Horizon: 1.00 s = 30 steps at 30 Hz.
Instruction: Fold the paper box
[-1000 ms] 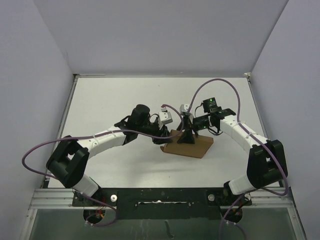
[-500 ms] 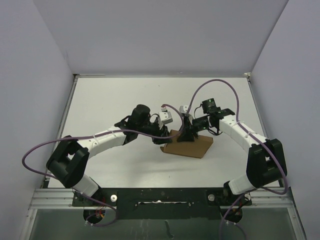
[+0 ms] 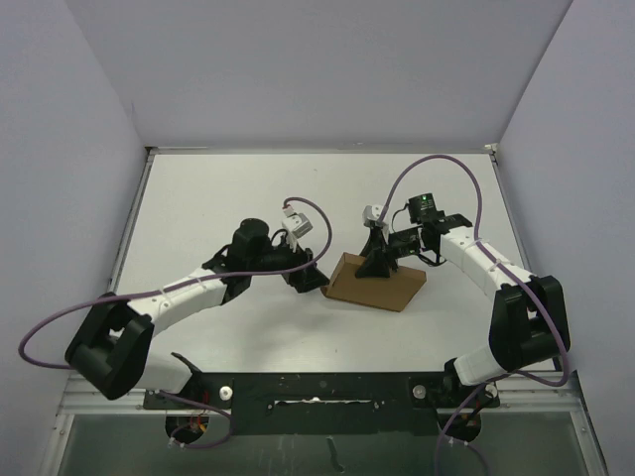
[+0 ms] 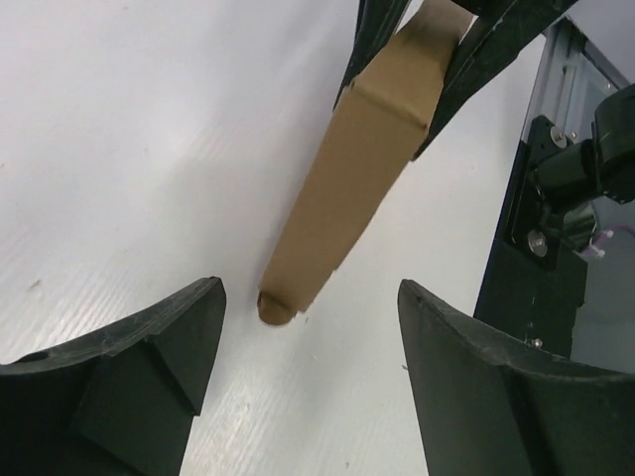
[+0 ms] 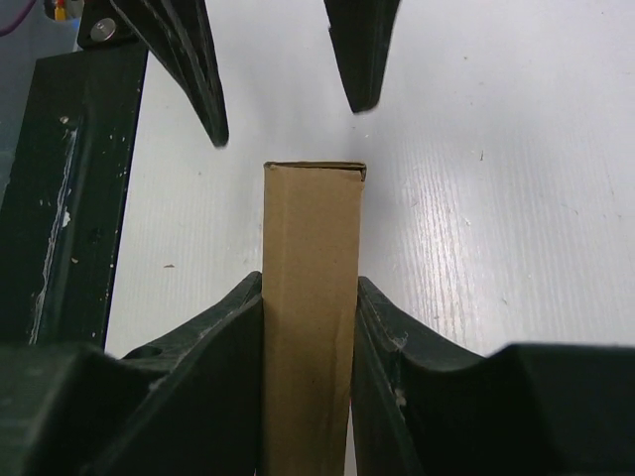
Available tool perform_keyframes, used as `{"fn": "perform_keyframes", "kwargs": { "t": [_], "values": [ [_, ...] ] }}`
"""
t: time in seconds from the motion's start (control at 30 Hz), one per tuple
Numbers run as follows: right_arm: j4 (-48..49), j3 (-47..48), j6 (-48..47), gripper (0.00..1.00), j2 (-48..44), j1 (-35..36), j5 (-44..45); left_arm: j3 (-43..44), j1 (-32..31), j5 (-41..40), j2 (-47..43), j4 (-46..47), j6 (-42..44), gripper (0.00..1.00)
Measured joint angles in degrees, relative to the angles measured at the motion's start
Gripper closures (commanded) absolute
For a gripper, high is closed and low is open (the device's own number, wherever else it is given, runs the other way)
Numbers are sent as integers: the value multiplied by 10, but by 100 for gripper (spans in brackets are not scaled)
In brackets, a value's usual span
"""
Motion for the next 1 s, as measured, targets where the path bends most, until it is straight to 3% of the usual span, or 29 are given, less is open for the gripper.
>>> {"fn": "perform_keyframes", "kwargs": {
  "t": [0.27,0.47,0.73,0.87,1.0],
  "values": [
    [1,0,-2,79,0,-29,-25,-177,17,-85,-175,119,-159,30],
    [5,-1,4,79,-2,-48,-41,-311,-16,-186,-196,221,-244,34],
    [14,-5,17,79,-2,-59,-56,-331,-95,-316,-85,385,-274,41],
    [19,-8,22,79,-2,-63,-61,-327,-114,-346,4,467,-283,48],
    [22,-10,25,79,-2,-63,-64,-318,-123,-356,68,541,-292,49]
  ]
}}
